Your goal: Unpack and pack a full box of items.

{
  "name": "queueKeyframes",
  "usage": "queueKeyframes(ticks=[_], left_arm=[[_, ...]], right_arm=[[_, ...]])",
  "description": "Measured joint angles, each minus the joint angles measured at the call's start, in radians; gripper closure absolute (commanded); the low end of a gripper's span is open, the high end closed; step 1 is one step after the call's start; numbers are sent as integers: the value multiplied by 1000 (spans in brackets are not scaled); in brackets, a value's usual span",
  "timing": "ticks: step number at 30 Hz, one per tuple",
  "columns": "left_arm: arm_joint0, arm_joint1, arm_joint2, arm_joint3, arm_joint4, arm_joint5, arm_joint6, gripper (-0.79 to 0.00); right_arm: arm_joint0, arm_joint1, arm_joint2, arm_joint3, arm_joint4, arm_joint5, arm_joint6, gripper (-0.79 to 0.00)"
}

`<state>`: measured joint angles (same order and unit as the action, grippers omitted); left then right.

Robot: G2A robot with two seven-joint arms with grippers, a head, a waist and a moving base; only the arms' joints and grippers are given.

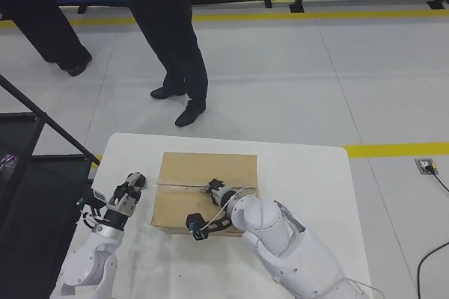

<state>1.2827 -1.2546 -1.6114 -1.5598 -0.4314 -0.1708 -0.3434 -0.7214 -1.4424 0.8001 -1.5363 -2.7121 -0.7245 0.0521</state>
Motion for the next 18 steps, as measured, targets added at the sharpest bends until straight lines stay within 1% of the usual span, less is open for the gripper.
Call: queueKeyframes(ticks=[3,11,15,18], left_arm=[[0,0,2,-1,-1,-2,-2,-22],[2,1,3,1,-2,-5,-5,-15],[4,2,-3,1,-5,-7,-6,-12],[4,2,-3,1,-5,-6,-6,-9]], right_arm=[[24,-9,-29,18,-16,9,-4,0],[146,-56,-109,152,25,-38,-31,0],[170,-67,-118,194,50,-68,-44,0],[165,-67,-109,198,55,-77,-41,0]])
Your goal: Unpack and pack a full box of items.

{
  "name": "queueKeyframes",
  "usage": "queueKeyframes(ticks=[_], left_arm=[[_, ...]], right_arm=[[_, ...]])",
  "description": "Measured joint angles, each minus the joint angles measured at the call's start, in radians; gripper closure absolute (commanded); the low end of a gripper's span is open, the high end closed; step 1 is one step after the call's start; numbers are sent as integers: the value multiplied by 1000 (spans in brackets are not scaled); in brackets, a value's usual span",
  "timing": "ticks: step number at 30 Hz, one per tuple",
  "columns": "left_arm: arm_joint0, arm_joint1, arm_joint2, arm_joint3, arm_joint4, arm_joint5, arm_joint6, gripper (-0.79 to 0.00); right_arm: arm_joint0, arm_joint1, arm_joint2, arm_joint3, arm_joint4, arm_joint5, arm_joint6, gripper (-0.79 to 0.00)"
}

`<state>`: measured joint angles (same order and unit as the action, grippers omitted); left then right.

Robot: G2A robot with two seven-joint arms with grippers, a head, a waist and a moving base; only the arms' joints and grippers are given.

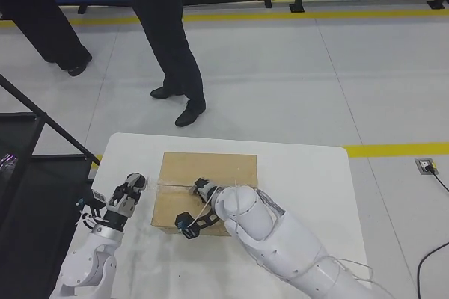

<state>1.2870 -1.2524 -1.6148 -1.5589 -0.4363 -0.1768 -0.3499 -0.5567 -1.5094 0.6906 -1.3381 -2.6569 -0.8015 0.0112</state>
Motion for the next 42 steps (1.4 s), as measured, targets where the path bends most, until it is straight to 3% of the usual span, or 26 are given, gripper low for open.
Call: queueKeyframes(ticks=[17,36,42], left_arm=[[-8,2,5,-1,6,8,-8,-3],[-13,3,13,5,7,7,-8,0],[-13,3,15,7,7,6,-5,0]], right_arm=[[-146,53,138,-132,-33,-82,57,0],[-329,107,297,-295,-77,22,79,0],[-350,115,325,-304,-79,4,95,0]])
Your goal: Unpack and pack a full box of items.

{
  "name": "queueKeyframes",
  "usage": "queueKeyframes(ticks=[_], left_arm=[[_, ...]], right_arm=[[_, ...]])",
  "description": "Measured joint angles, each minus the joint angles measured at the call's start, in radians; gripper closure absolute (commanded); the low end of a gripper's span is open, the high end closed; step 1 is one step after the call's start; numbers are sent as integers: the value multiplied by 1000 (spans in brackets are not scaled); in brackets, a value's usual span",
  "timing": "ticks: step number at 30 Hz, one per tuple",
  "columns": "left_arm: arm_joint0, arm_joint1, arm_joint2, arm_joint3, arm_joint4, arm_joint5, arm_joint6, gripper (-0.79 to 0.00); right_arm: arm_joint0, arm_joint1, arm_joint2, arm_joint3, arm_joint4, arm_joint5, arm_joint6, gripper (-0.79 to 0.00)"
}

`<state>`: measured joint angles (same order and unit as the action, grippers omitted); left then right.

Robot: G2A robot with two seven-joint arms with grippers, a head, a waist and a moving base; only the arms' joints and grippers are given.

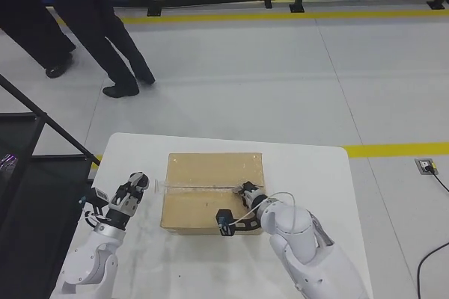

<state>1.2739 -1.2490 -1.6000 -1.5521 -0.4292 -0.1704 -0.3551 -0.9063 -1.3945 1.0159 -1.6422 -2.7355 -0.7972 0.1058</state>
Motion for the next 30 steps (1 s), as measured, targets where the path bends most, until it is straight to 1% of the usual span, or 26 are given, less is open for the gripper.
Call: queueKeyframes(ticks=[9,15,18,22,24,27,30], left_arm=[[0,1,1,1,0,-3,-2,0],[1,1,0,2,1,-5,0,0],[3,1,-1,1,-1,-7,1,0],[8,2,-4,0,-6,-10,4,0],[11,2,-5,0,-6,-13,7,0],[16,2,-8,-2,-7,-20,11,0],[21,2,-12,-5,-13,-26,13,0]], right_arm=[[-45,8,39,-44,3,1,47,0],[-84,15,62,-107,-11,41,63,0],[-87,15,59,-119,2,92,35,0],[-59,5,48,-84,90,201,-42,0],[-46,0,40,-66,145,235,-81,0],[-13,-8,27,-50,242,222,-144,0],[-12,-8,26,-50,241,218,-146,0]])
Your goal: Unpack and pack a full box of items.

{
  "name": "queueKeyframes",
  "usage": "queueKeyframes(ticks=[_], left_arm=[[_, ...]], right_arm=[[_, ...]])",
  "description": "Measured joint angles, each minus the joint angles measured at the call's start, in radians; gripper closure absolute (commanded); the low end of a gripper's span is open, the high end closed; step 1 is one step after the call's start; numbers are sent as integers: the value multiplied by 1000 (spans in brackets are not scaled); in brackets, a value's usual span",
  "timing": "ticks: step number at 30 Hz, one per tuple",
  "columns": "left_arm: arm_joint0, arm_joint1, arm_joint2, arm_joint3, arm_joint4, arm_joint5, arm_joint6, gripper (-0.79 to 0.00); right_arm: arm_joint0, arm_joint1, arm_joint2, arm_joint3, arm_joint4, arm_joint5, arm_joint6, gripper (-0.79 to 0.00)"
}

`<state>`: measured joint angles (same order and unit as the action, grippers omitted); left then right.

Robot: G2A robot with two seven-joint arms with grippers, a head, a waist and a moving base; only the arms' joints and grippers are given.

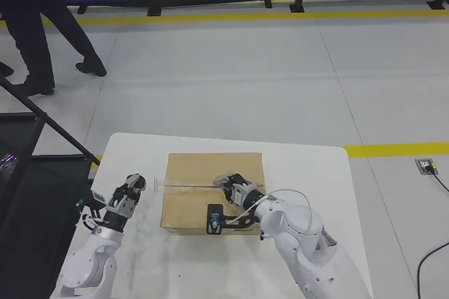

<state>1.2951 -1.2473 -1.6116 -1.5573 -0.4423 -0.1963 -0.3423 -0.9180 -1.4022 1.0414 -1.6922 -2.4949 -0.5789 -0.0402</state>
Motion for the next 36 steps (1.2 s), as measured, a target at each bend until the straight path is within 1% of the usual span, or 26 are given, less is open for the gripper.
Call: queueKeyframes(ticks=[6,9,12,16,19,22,23,32,33,36], left_arm=[[14,-1,-14,-9,-41,-21,1,0],[19,-1,-15,-14,-48,-29,-4,0],[25,-1,-15,-19,-49,-34,-9,0],[32,-1,-17,-18,-50,-40,-13,0],[37,-1,-17,-17,-50,-44,-14,0],[42,-1,-18,-19,-50,-48,-14,0],[43,-1,-19,-19,-49,-50,-12,0],[53,-1,-26,-18,-49,-64,-4,0],[54,-1,-26,-19,-49,-65,-4,0],[54,-2,-20,-20,-45,-68,-4,0]], right_arm=[[-5,-1,-8,3,11,2,-11,0],[19,-10,-13,33,88,-29,6,0],[65,-28,-1,77,240,-102,77,0],[135,-59,27,144,507,-183,276,0],[178,-77,43,178,695,-194,414,0],[203,-82,50,187,843,-249,454,0],[204,-82,50,187,858,-253,455,0],[193,-83,34,197,837,-244,462,0],[194,-85,29,208,851,-238,470,0],[213,-98,19,267,978,-218,493,0]])
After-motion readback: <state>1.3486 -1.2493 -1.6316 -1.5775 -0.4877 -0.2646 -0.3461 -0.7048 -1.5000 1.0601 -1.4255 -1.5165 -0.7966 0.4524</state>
